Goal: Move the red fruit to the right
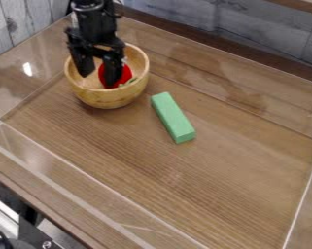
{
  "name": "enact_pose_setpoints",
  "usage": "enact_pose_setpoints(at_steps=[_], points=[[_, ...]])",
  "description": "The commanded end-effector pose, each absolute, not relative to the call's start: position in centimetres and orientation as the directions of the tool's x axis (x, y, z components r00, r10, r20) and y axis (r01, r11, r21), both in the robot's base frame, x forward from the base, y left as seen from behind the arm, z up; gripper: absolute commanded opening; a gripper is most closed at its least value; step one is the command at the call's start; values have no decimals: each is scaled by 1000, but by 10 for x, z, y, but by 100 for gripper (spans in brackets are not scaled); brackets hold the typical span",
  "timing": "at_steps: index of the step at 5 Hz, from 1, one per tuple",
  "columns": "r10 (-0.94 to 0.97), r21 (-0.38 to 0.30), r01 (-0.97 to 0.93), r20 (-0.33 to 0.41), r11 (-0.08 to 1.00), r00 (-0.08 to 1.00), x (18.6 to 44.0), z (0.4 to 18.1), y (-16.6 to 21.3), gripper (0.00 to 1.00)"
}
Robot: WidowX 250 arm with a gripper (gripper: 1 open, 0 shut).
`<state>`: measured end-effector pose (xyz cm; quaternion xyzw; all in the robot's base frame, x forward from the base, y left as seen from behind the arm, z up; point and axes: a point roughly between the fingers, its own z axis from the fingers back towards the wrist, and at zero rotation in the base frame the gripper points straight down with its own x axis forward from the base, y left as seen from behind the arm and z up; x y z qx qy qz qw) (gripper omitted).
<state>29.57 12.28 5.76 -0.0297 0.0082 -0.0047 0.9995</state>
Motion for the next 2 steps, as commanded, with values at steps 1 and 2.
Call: enact_pose_setpoints(at_steps=[1,2], points=[[-44,-26,45,60,999,997,303,82,112,100],[-40,-25,42,63,999,997,314,77,114,100]])
